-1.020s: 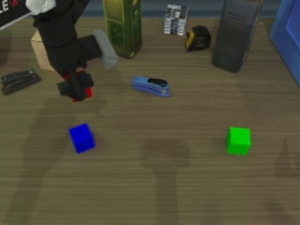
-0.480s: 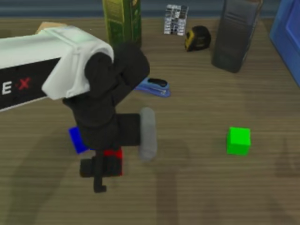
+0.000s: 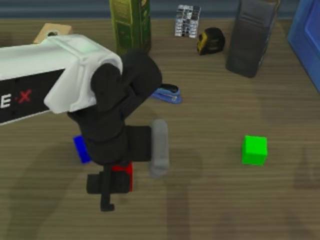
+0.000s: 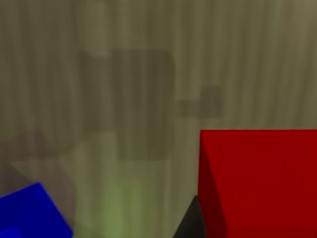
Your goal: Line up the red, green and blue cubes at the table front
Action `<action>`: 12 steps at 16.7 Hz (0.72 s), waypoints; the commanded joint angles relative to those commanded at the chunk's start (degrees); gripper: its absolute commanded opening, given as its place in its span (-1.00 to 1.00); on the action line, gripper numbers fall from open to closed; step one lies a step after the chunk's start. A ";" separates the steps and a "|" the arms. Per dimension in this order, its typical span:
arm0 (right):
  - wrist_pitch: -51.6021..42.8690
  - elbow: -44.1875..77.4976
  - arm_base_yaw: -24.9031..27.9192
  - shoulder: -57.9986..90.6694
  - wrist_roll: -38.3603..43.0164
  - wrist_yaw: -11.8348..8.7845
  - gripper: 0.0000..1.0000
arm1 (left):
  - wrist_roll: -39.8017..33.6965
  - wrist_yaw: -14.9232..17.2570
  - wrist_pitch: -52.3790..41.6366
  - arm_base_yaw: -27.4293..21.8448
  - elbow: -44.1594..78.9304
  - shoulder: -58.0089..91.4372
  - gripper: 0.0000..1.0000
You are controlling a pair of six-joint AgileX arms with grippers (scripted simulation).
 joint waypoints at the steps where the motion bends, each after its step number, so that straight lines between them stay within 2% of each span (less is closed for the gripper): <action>1: 0.00 0.00 0.00 0.00 0.00 0.00 1.00 | -0.19 -0.03 1.39 0.09 -0.79 0.45 -1.00; 7: 0.00 0.00 0.00 0.00 0.00 0.00 1.00 | -0.23 0.00 13.77 -0.76 -7.92 5.24 -1.00; 12: 0.00 0.00 0.00 0.00 0.00 0.00 1.00 | -0.26 0.01 14.93 -0.84 -8.79 5.90 -1.00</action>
